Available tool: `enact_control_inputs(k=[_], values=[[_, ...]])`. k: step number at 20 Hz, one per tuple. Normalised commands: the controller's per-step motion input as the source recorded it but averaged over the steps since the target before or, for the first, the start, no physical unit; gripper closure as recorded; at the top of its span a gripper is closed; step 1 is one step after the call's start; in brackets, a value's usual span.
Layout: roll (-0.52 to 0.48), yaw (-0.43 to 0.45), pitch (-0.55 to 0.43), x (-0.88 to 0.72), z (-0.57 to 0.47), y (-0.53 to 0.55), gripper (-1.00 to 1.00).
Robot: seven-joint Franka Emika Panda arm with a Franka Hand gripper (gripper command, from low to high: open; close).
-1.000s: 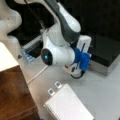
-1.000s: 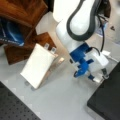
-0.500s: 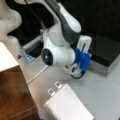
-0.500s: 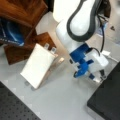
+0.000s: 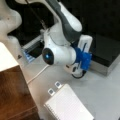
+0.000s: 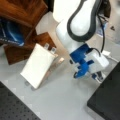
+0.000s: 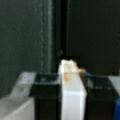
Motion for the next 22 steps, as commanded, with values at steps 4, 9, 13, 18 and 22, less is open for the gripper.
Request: enact_control_inputs(k=[4, 9, 13, 18, 22], values=[[0.074, -0.116, -0.081, 0.21, -0.06, 0.06, 1.00], [0.084, -0.073, -0.025, 0.26, 0.12, 0.09, 1.00], [0.065, -0.018, 0.084, 0.29, 0.42, 0.14, 1.00], [0.055, 0.068, 0.104, 0.28, 0.62, 0.10, 1.00], [-0.046, 0.133, 0.124, 0.29, 0.54, 0.02, 1.00]])
